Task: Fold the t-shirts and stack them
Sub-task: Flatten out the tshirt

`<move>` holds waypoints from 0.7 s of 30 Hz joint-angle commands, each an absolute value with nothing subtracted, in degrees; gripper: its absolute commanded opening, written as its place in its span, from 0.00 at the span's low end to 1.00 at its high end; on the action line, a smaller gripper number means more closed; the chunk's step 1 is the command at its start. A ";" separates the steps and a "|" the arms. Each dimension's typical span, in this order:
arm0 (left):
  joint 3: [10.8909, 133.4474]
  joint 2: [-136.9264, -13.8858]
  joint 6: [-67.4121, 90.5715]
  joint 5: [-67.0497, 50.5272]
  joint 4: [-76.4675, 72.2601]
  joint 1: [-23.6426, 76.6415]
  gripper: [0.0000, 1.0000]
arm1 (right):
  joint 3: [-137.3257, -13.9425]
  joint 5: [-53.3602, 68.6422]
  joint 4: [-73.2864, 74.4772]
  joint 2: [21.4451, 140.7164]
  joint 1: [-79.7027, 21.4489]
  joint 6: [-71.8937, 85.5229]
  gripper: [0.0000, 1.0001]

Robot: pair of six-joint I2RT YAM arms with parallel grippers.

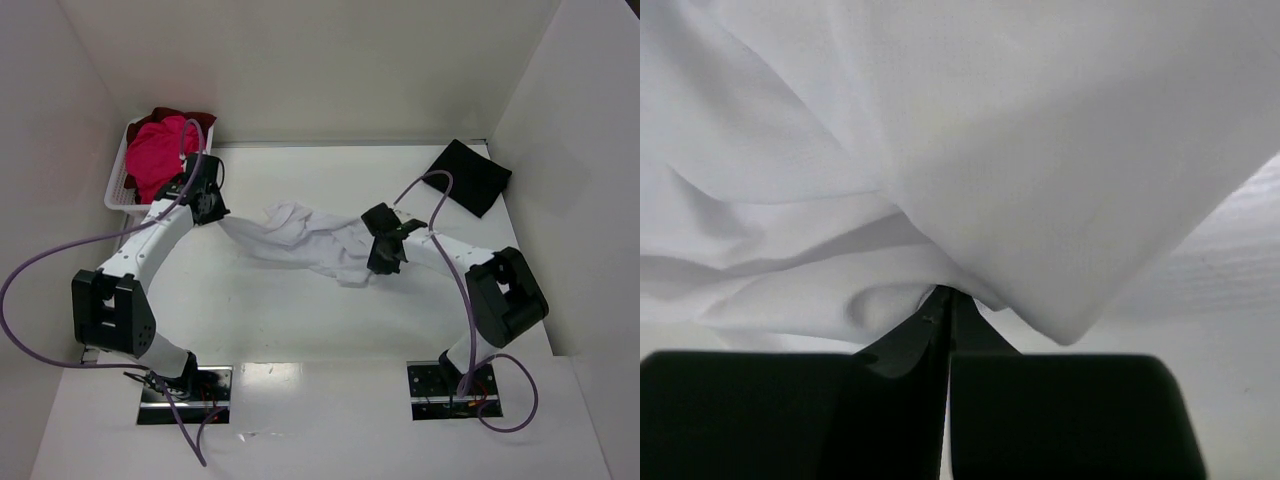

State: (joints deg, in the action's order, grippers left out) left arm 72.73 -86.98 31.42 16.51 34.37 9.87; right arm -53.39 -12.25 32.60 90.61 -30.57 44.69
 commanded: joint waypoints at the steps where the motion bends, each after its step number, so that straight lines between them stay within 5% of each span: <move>1: 72.16 -84.29 30.06 15.91 32.96 9.05 0.00 | -57.83 -10.92 31.11 91.76 -29.88 39.99 0.00; 3: 71.63 -84.29 30.06 15.91 32.96 9.05 0.00 | -56.43 -9.06 30.42 91.24 -29.88 39.99 0.07; 4: 71.63 -84.29 30.06 15.21 32.44 9.05 0.00 | -55.56 -8.53 30.41 90.27 -29.88 40.77 0.21; 7: 71.63 -84.81 30.06 14.68 32.43 9.05 0.00 | -51.08 -7.73 29.79 87.12 -30.40 42.01 0.41; 11: 71.63 -84.81 30.06 14.06 31.90 9.05 0.00 | -48.78 -7.73 30.41 83.51 -30.41 43.24 0.56; 21: 71.63 -85.34 30.06 13.01 31.38 9.05 0.00 | -46.40 -5.36 26.46 85.60 -30.41 44.91 0.59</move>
